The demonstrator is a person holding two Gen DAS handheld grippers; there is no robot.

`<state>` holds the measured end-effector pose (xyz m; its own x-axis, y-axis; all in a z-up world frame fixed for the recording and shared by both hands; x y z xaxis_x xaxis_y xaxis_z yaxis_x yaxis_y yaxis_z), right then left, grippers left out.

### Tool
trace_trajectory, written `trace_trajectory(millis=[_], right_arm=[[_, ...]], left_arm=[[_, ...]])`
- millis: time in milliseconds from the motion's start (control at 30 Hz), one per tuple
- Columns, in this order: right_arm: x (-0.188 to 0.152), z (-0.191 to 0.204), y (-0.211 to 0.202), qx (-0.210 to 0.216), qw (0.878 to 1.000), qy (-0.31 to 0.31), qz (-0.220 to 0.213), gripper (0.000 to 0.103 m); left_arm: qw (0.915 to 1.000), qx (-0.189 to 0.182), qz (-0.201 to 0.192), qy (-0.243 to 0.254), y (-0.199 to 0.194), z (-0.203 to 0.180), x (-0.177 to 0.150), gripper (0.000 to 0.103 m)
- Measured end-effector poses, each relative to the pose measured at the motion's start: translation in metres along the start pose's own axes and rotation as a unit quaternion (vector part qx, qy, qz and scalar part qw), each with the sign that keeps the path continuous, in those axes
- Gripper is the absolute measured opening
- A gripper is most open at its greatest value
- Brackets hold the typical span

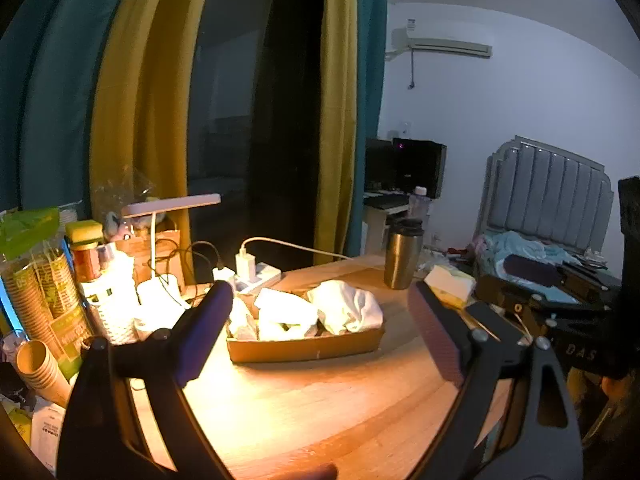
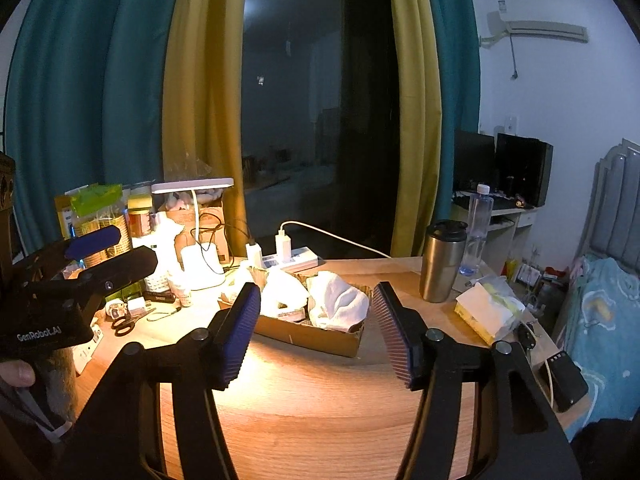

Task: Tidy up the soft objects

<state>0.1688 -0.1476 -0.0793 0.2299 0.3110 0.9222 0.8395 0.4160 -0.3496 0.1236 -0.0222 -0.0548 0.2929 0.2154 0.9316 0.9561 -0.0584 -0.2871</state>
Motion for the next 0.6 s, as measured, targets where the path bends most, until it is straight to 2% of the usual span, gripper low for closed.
trace_trajectory(millis=[600], right_arm=[[-0.0006,-0.0010,-0.0008,-0.001,1.000,0.002,0.001,0.062]], left_arm=[[0.9997,0.016,-0.016,0.012,-0.0040,-0.0027,0.0012,0.090]])
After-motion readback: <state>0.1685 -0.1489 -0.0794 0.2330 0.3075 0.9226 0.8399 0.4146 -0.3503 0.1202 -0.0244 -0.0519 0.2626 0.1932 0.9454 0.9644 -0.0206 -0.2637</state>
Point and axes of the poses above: each gripper's, at about its wrist camera, not at the fingertips, and y roughly the way its jaws point, z to its left, x to its top, the point moved 10 cm from there along y, roughly the way its jaws point, and after that the axes turned 9 degrees about -y, right-handed, at the moved point
